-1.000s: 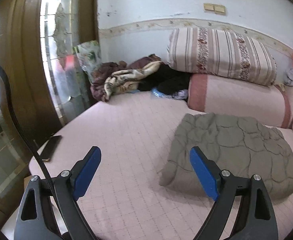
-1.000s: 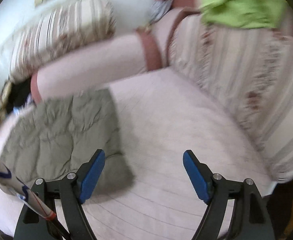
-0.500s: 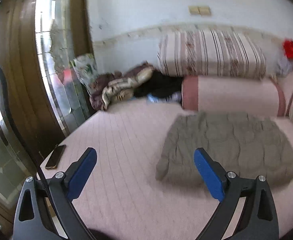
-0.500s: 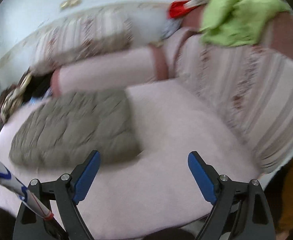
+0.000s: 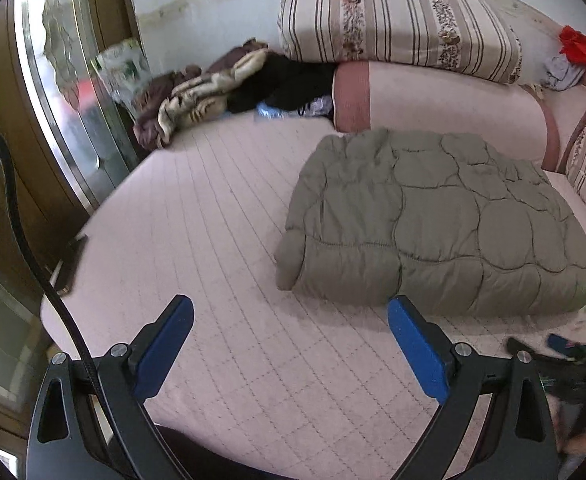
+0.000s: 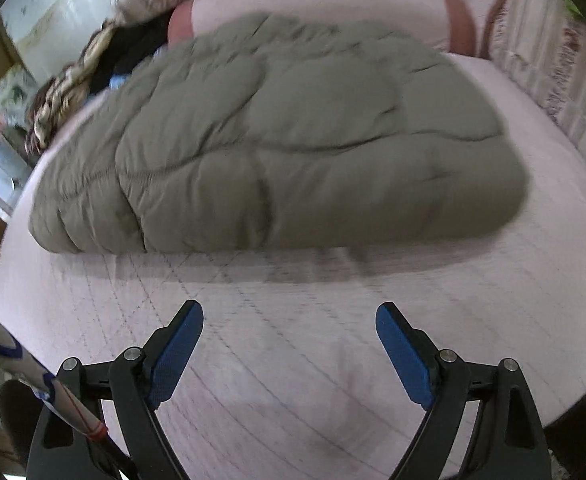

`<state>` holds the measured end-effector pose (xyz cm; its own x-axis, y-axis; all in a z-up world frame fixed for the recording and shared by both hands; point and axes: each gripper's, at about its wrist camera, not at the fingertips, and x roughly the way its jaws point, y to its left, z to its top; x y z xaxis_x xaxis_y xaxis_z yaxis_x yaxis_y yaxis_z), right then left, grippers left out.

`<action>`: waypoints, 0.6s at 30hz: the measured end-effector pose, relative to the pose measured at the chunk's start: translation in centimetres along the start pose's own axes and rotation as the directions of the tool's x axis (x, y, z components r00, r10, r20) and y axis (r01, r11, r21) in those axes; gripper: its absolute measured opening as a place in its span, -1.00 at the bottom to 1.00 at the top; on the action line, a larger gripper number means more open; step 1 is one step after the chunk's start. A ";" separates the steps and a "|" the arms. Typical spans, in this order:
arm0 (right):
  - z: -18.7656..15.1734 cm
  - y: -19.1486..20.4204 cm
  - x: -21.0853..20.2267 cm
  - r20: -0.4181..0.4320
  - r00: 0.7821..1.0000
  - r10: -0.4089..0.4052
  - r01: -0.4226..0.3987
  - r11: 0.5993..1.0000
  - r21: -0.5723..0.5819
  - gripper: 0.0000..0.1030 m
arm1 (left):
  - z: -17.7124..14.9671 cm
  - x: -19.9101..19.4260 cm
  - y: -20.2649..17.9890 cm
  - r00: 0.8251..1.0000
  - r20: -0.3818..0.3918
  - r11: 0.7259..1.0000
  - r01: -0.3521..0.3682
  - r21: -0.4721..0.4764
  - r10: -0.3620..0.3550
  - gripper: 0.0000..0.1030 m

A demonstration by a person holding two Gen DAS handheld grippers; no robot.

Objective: Fold large clothes

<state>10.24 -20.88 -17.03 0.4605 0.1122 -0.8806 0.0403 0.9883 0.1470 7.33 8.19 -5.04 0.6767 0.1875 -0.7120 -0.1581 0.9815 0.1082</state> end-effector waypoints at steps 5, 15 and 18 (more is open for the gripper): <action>2.3 4.0 4.4 -0.027 0.999 -0.024 0.023 0.998 -0.055 0.77 | 0.1 1.6 0.6 0.999 -0.039 0.999 0.027 -0.022 -0.028 0.89; 6.1 6.3 8.9 -0.047 0.995 -0.090 0.090 0.996 0.000 0.79 | 0.2 2.9 2.0 0.999 -0.035 0.999 0.025 -0.047 -0.027 0.89; 7.2 6.4 9.6 -0.042 0.995 -0.093 0.093 0.996 0.004 0.79 | 0.1 3.1 2.1 1.000 -0.027 0.999 0.012 -0.049 -0.013 0.89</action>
<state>21.33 -14.24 -21.29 0.4166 0.0240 -0.9088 0.0866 0.9941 0.0659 9.17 10.82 -6.89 0.6591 0.1731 -0.7318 -0.1852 0.9805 0.0652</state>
